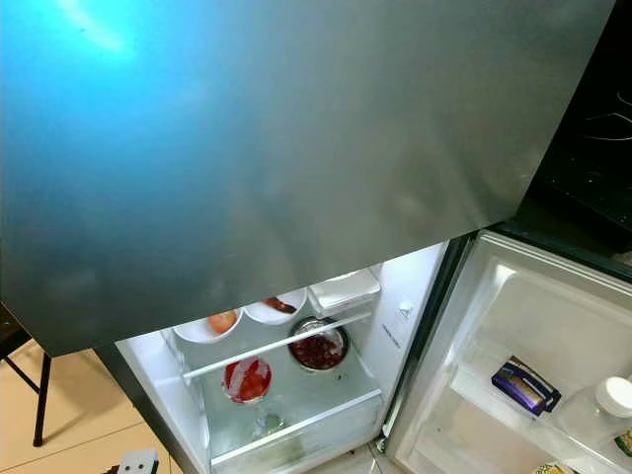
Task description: Restocking fridge
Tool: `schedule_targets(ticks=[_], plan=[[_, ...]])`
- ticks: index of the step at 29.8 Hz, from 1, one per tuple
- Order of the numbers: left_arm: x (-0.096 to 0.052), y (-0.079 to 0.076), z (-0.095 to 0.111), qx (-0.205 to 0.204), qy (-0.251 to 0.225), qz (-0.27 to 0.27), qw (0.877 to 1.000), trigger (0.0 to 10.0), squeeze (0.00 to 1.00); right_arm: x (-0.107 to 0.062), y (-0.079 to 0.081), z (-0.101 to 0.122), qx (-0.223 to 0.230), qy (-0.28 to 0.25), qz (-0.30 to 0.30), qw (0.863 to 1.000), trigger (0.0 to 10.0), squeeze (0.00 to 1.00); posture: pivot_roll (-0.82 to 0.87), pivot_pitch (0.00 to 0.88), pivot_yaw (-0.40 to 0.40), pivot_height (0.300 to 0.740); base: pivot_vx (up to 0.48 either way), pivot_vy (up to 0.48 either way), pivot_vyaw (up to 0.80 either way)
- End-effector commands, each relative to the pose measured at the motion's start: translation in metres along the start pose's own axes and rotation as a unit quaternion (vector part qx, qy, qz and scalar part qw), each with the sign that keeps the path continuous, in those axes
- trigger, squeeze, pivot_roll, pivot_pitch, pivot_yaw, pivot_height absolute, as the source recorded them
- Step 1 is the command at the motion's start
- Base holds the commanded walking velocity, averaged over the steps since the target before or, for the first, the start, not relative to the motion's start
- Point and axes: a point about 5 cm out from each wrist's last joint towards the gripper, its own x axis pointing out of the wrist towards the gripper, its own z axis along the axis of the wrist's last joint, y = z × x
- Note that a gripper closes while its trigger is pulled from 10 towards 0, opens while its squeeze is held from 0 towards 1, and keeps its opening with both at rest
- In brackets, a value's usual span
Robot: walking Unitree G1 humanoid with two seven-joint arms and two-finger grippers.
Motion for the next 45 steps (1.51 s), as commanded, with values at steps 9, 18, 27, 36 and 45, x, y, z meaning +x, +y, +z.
schedule_targets(ticks=[9, 18, 27, 36, 45], plan=[[0.0, -0.002, -0.005, 0.002, 0.012, 0.002, 1.0, 10.0, 0.0, -0.001, -0.003, -0.005, 0.004, 0.006, -0.004, 1.0, 10.0, 0.0, 0.01, 0.0, -0.016, 0.732, -0.086, 0.0, 0.0], [0.0, -0.002, -0.007, -0.001, 0.013, 0.002, 1.0, 10.0, 0.0, -0.001, -0.005, -0.008, 0.002, 0.009, -0.006, 1.0, 10.0, 0.0, 0.01, 0.0, -0.021, 0.732, -0.272, 0.0, 0.0], [0.0, -0.003, -0.009, -0.002, 0.016, 0.001, 1.0, 10.0, 0.0, -0.002, -0.006, -0.01, 0.0, 0.013, -0.006, 1.0, 10.0, 0.0, 0.0, 0.0, -0.022, 0.732, -0.283, 0.0, 0.0], [0.001, -0.007, -0.007, -0.004, 0.013, -0.003, 1.0, 10.0, 0.0, -0.002, -0.008, -0.01, -0.005, 0.014, -0.008, 1.0, 10.0, 0.0, 0.0, 0.0, -0.029, 0.732, -0.289, 0.0, 0.0], [0.001, -0.007, -0.009, -0.006, 0.015, -0.003, 1.0, 10.0, 0.0, -0.002, -0.009, -0.01, -0.005, 0.014, -0.008, 1.0, 10.0, 0.0, 0.0, 0.0, -0.027, 0.732, -0.293, 0.0, 0.0]])
